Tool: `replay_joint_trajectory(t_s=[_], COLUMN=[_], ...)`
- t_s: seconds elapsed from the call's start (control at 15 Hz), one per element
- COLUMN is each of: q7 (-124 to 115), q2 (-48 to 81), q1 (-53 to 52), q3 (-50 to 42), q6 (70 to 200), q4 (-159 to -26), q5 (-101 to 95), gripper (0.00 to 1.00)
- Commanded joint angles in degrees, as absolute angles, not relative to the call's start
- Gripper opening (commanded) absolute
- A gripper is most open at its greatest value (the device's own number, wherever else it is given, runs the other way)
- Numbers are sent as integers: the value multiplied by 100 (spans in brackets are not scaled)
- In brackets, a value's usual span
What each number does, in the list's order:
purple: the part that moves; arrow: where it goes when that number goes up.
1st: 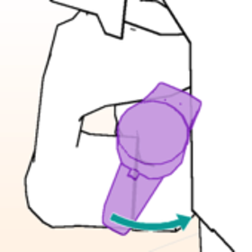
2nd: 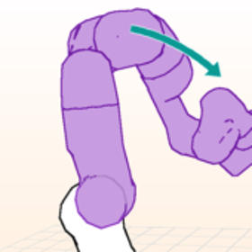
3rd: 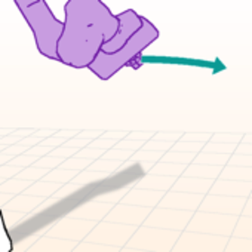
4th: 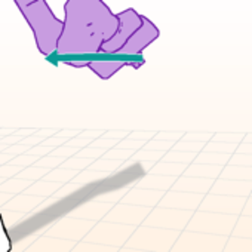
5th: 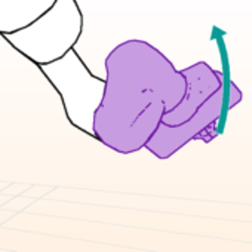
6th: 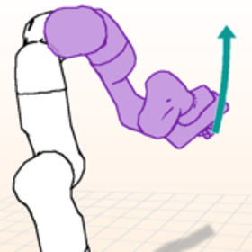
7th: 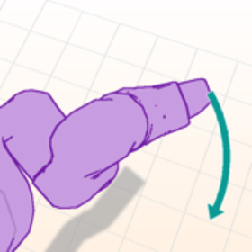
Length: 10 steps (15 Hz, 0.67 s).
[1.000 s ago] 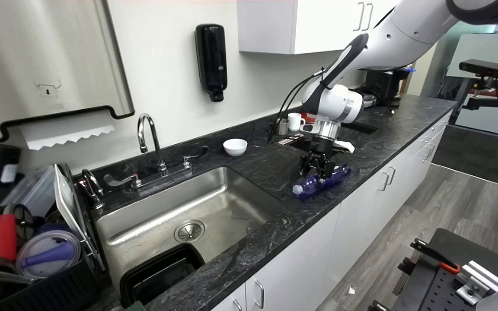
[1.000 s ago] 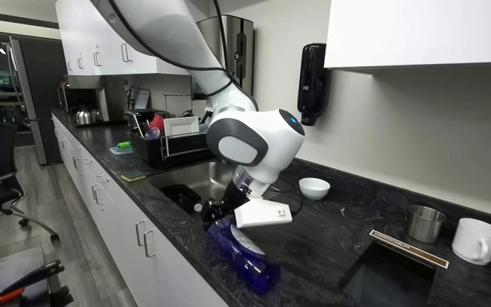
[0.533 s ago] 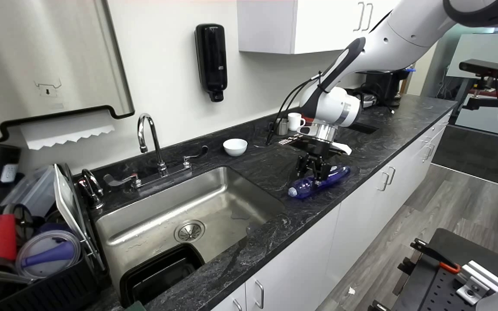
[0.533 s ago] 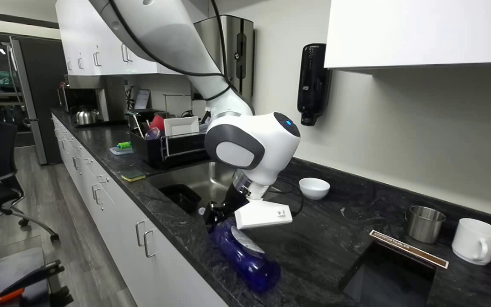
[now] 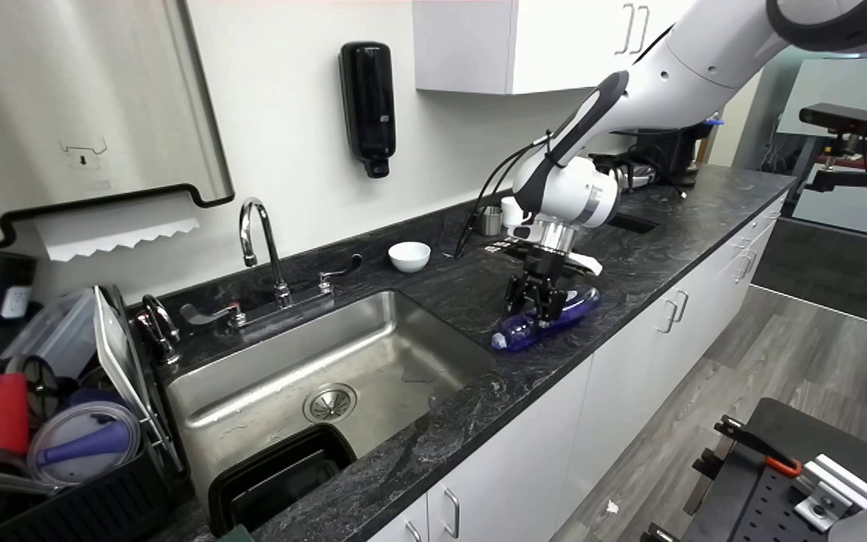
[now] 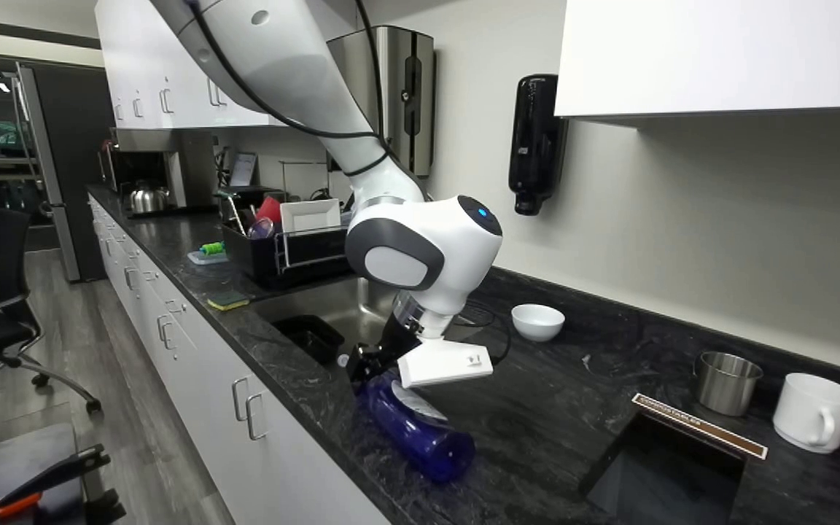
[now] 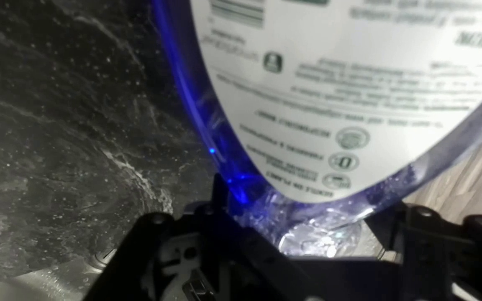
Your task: Pick up the dish soap bottle
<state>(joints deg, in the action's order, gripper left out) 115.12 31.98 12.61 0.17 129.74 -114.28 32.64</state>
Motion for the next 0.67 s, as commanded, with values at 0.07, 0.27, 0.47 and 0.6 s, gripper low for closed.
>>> replay_joint_trajectory(t_s=[0.07, 0.27, 0.47, 0.6], q7=[11457, 11457, 11444, 11438], q2=[3340, 3386, 3462, 3516], q1=[1336, 1325, 1322, 1325], q3=[261, 341, 394, 412], q6=[13200, 13249, 13252, 13249], q4=[-11329, -11283, -11187, -11105], q5=[3197, 3202, 3196, 3188], gripper=[53, 53, 53, 53])
